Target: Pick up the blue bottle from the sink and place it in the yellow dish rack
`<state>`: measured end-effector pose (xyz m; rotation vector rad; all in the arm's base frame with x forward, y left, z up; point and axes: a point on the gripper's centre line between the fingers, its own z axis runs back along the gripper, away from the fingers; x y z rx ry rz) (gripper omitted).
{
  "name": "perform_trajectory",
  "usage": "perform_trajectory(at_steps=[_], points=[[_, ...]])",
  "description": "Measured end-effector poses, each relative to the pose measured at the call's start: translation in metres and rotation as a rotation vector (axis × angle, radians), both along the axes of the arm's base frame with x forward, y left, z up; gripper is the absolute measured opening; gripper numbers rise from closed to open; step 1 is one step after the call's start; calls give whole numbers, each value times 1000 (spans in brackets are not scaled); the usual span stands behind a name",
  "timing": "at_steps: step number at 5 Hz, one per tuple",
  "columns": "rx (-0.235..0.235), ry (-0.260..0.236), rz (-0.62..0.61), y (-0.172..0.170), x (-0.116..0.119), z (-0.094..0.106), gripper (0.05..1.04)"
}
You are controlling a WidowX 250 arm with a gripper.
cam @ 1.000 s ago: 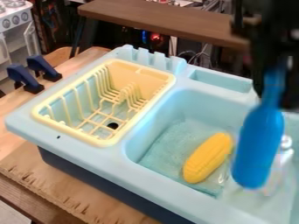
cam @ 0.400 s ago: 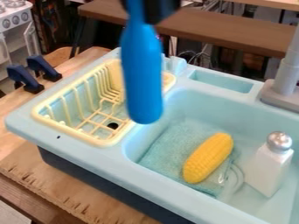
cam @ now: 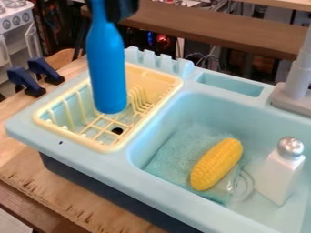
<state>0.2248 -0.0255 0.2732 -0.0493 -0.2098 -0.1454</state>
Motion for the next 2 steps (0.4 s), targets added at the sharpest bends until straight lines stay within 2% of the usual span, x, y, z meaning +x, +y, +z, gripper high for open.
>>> perform_trajectory(at_steps=[1, 2], points=[[6, -6, 52, 18, 7, -11, 345], [7, 26, 94, 28, 23, -29, 345]])
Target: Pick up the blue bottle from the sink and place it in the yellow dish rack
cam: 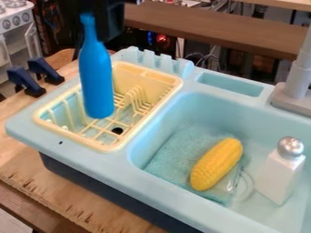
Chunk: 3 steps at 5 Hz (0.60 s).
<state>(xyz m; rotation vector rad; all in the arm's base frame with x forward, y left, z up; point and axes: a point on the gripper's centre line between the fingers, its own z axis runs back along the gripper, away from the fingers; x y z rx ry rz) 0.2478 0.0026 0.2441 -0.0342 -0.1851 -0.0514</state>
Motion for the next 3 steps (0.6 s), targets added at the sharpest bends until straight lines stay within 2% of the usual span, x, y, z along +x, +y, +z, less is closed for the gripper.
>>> perform_trajectory(at_steps=[1, 2, 3], points=[[-4, 90, 42, 12, 21, -26, 345], [-8, 133, 53, 28, 32, -47, 345], [-32, 166, 72, 42, 37, -63, 345]])
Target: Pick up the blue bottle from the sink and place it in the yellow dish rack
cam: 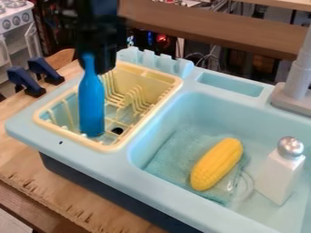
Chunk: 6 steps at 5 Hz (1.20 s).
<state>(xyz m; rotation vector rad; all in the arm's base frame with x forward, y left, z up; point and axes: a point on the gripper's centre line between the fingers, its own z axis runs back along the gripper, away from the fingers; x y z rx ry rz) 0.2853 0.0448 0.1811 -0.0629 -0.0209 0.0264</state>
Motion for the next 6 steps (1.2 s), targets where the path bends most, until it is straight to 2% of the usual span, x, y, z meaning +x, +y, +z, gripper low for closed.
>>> perform_trajectory(at_steps=[2, 3, 4, 5, 6], points=[[2, 23, -30, 2, 5, -8, 345], [2, 23, -71, -8, 6, -8, 412], [16, -18, -105, -19, 4, 5, 724], [13, -38, -142, -28, -4, 13, 988], [17, -62, -156, -37, -14, 21, 1005]])
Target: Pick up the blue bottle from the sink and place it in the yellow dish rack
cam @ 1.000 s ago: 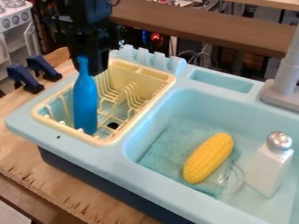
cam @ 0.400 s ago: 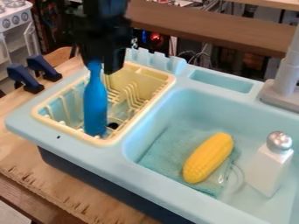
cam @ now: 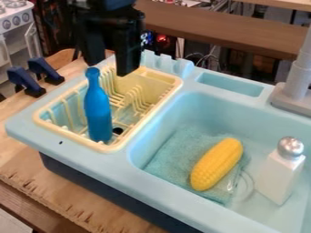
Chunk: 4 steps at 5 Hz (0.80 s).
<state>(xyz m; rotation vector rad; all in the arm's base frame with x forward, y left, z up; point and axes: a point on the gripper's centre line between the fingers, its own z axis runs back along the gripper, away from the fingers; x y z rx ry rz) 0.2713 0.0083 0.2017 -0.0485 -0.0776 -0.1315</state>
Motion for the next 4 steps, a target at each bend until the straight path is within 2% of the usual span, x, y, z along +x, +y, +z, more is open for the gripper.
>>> perform_trajectory(at_steps=[1, 2, 3, 4], points=[[-3, -31, -3, -3, -3, 9, 1002], [10, -57, -37, -15, 8, 34, 1002], [45, 64, -99, -38, 32, 38, 1002], [45, 69, -107, -41, 32, 40, 1002]])
